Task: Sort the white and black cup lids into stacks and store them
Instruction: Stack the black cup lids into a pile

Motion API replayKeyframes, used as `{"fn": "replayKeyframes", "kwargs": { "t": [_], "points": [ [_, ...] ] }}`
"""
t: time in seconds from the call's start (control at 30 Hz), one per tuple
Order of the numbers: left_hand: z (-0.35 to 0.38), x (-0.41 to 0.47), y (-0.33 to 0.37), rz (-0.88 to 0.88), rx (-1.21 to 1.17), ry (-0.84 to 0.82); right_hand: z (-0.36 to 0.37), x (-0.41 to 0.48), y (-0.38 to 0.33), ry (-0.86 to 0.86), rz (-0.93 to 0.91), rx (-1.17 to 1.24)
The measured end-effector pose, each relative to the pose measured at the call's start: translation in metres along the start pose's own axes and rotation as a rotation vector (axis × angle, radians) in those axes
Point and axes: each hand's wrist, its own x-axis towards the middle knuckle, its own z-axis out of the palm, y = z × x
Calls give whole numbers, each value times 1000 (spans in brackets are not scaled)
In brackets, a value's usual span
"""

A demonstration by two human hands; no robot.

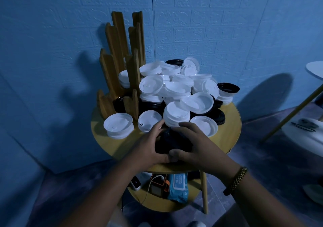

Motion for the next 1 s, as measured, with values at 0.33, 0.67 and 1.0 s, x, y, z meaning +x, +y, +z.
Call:
{"fn": "replayKeyframes", "kwargs": {
  "t": [0.33, 0.67, 1.0],
  "points": [
    [6, 2, -2, 124, 157, 58, -14, -4, 3, 18, -70, -131],
    [7, 2, -8, 119, 82, 91, -123, 58, 114, 422, 240, -499],
    [7, -1, -8, 77, 56, 102, -142, 110, 151, 283, 330, -678]
  ]
}}
